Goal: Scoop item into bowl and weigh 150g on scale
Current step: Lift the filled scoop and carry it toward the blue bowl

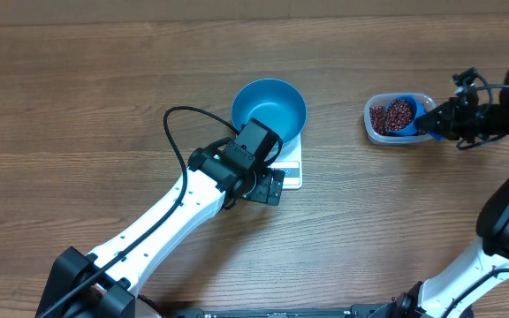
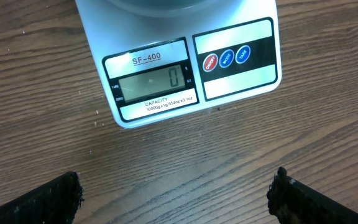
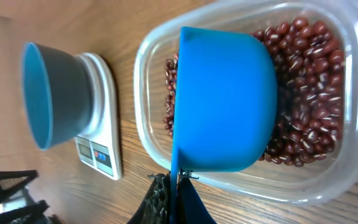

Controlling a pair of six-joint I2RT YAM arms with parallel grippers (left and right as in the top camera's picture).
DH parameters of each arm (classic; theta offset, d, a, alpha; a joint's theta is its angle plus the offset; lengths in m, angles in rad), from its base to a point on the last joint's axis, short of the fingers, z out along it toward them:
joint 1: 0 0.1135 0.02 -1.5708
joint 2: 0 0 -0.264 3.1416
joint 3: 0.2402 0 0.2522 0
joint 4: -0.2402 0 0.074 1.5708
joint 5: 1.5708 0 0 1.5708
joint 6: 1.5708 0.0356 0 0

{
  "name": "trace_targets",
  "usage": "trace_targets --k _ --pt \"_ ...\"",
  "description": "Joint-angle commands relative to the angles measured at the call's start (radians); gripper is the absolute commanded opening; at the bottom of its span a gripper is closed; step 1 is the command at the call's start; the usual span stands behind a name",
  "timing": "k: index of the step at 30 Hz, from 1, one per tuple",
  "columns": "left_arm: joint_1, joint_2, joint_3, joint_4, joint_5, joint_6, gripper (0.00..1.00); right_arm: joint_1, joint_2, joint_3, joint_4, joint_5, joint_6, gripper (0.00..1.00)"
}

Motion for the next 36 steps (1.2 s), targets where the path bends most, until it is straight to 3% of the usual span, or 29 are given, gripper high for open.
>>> trace_targets --k 1,23,36 --pt "0.0 0.007 -0.006 0.004 0.011 0.019 0.99 -0.035 0.001 -0.006 -0.003 -0.103 -0.032 0.03" --pt "0.0 0.007 -0.006 0.004 0.011 0.019 1.0 -0.072 0.001 -0.006 -0.068 -0.177 -0.078 0.03" --pt "0.0 0.007 -0.006 0.004 0.011 0.018 1.0 -0.068 0.001 -0.006 -0.068 -0.346 -0.084 0.03"
